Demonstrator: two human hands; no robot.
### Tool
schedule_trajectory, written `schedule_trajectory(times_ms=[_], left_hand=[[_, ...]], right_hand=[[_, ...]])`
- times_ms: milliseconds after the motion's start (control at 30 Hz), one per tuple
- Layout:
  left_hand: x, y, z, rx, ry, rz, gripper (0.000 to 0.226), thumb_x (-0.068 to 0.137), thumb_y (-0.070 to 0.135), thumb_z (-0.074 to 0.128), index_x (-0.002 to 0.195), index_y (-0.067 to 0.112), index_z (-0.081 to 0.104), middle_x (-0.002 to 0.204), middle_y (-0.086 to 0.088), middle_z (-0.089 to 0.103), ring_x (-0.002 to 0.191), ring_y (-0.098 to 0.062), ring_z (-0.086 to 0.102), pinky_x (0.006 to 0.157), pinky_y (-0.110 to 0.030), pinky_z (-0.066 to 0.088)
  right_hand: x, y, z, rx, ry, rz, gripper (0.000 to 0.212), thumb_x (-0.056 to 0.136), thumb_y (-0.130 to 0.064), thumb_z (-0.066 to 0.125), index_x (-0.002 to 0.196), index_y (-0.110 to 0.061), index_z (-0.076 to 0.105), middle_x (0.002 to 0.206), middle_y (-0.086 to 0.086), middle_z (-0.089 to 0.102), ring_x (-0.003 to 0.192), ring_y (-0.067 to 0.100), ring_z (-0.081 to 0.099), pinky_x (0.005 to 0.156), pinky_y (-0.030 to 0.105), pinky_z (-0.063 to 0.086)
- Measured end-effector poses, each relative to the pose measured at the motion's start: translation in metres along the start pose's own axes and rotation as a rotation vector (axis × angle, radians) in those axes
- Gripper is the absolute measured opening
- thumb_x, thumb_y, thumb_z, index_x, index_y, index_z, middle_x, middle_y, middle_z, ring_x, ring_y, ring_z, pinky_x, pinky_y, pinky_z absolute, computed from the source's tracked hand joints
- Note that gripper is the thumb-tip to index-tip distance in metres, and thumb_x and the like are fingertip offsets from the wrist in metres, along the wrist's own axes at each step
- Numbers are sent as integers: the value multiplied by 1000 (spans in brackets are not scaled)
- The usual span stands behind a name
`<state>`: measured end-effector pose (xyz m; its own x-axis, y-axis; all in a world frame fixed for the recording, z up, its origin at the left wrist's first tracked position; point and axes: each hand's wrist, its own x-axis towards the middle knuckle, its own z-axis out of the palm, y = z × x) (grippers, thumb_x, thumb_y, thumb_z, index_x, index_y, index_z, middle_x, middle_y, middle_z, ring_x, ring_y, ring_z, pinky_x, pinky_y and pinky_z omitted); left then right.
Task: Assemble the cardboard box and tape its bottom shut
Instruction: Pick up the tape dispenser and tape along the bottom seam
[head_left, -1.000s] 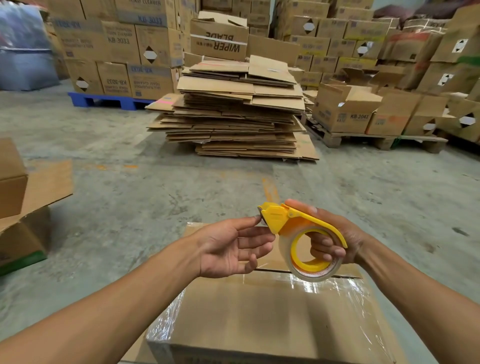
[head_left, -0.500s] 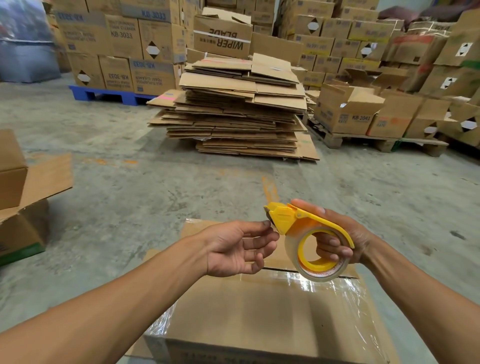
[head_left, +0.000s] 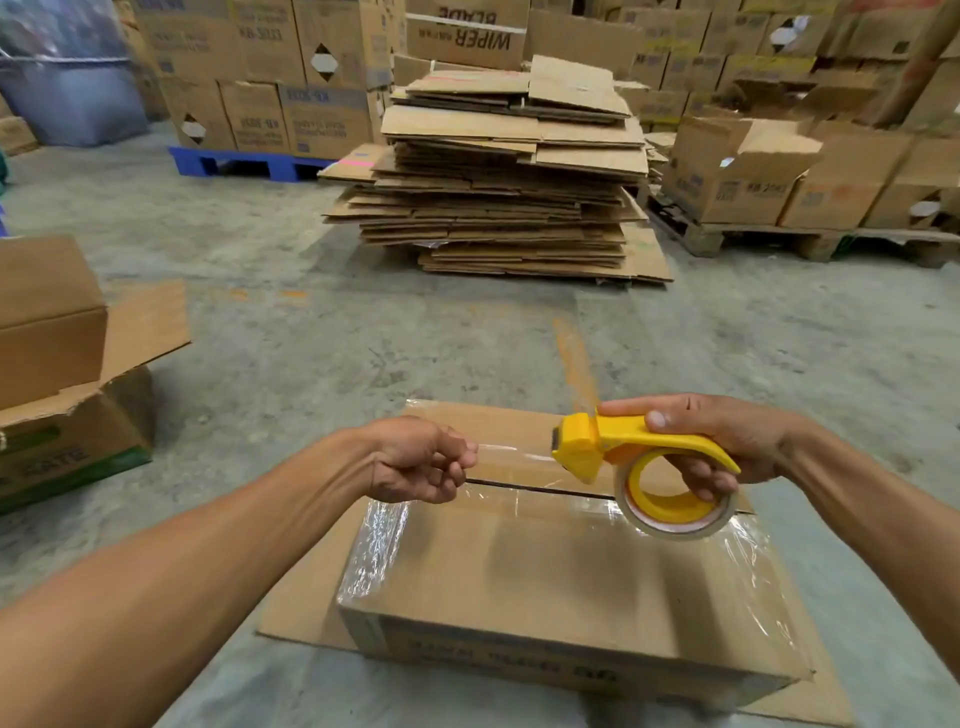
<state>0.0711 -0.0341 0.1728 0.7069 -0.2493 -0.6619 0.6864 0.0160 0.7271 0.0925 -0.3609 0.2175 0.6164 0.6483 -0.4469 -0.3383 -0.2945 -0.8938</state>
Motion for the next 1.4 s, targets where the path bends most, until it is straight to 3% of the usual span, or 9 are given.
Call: schedule_trajectory(times_ms=[167,267,400,500,633,833,967,1100,1400], left_hand=[[1,-8,-49,116,116,24,18,95,5,54,79,12,55,64,-3,57,58,-12,47,60,-24,41],[10,-11,-64,144,287,140,17,95,10,55,79,15,53,64,-1,54,55,-12,43,53,-23,40],[24,-25,-85,262,493,283,18,95,8,54,81,16,48,69,-3,51,57,-14,41,56,-27,44],[31,-37,-98,287,560,301,14,98,17,55,87,16,48,71,-4,50,60,-14,42,55,-26,49],[35,-49,-112,244,545,290,16,99,19,55,85,15,48,70,-5,48,58,-13,40,52,-26,55],[46,-64,-123,203,491,279,9,97,11,58,91,9,52,69,-8,49,53,-14,41,61,-32,60],[54,-66,-124,184,488,289,8,98,12,58,93,7,53,70,-8,48,55,-15,41,63,-35,62],[60,-65,-123,141,455,284,5,98,9,56,98,6,53,72,-9,47,57,-16,42,58,-35,62],[68,-70,-131,58,373,226,6,97,10,59,94,7,55,69,-8,50,55,-13,48,65,-37,63]], right_hand=[[26,-11,15,-217,7,-19,54,78,-34,74,131,-30,63,79,18,73,35,19,55,37,25,51],[60,-15,32,-443,97,-97,49,76,-48,78,123,-39,69,108,6,75,73,42,69,63,46,60],[96,-13,50,-532,180,-182,31,85,-32,73,117,-35,73,117,-10,68,87,4,66,64,12,50],[116,-7,59,-533,153,-190,30,86,-28,73,115,-32,75,120,-8,70,82,-3,69,67,17,54],[136,-2,60,-495,151,-171,30,81,-34,77,111,-35,77,111,-11,75,89,38,70,80,61,55],[154,10,61,-554,120,-153,29,82,-36,77,111,-38,76,118,-15,71,110,30,67,92,48,56],[157,11,58,-555,122,-137,30,83,-34,76,113,-36,76,120,-11,71,89,25,72,72,35,62],[159,11,50,-560,105,-118,40,70,-53,78,109,-47,74,113,-18,72,102,52,65,83,64,54],[160,10,42,-583,80,-112,38,71,-54,76,109,-49,73,119,-13,71,108,50,64,88,66,51]])
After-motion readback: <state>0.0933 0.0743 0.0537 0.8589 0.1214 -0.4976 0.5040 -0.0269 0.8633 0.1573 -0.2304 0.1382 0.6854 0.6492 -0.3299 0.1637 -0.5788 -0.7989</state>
